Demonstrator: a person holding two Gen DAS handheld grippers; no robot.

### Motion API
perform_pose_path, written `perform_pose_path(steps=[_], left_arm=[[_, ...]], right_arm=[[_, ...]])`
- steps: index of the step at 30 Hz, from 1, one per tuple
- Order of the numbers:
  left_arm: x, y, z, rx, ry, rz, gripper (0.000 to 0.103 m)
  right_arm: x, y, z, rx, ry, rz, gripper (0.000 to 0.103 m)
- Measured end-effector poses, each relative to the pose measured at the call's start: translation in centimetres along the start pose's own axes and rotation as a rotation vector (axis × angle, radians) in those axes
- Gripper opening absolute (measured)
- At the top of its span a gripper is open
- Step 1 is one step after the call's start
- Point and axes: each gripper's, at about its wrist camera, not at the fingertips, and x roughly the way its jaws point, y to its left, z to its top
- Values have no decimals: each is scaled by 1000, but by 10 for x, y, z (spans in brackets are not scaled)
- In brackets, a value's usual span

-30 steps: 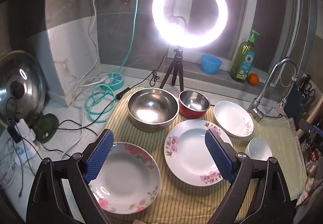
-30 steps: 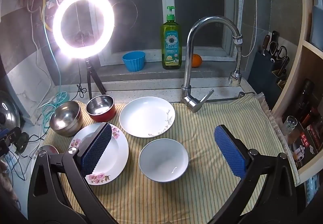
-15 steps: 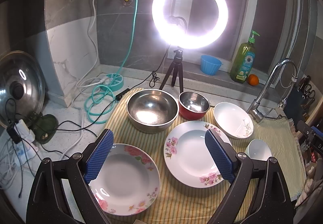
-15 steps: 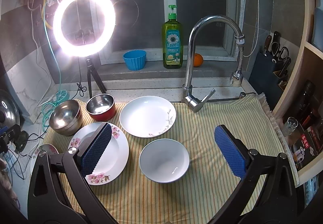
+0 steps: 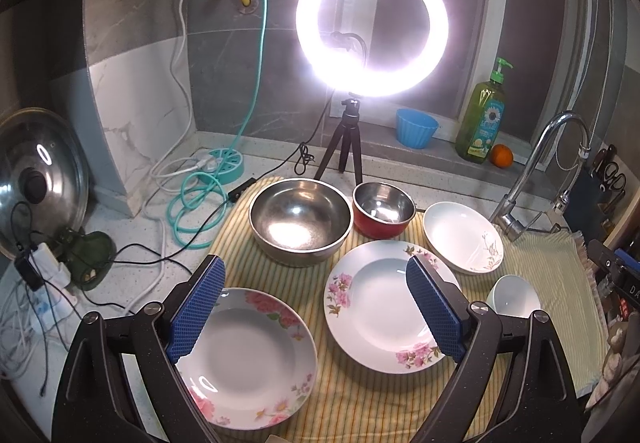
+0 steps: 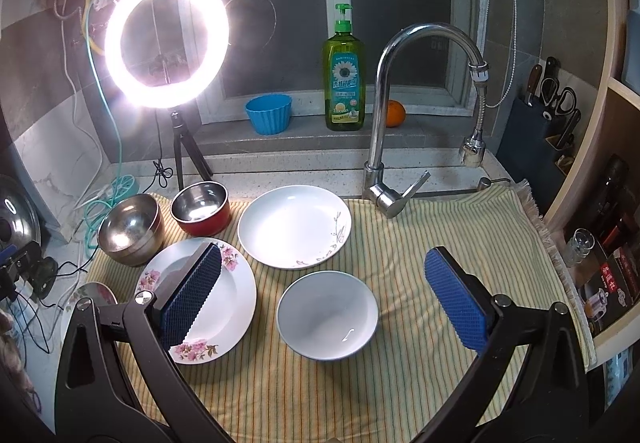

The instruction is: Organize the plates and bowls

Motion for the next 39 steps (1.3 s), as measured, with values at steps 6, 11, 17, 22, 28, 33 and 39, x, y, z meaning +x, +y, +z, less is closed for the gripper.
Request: perform_pose_path(steps=[6,11,17,22,28,33,39], left_arm=[[0,-1,0,-1,-1,1,92],[0,-1,0,0,0,1,92],[1,-1,1,-1,4,-3,92],[1,-1,0,-2,5,-5,92],[1,-1,1,-2,5,-3,92],[1,-1,1,-1,8,-6,92],[1,0,2,0,13,-10,92]], right_arm=[[1,0,-1,0,0,3,103],[2,1,-3,-4,3,5,103],[2,2,-4,-4,3,3,103],[2,2,-5,-4,3,3,103],[2,2,-6,-4,6,5,103],[2,2,-5,-3,6,4,103],[3,2,-7,-4,8,3,103]])
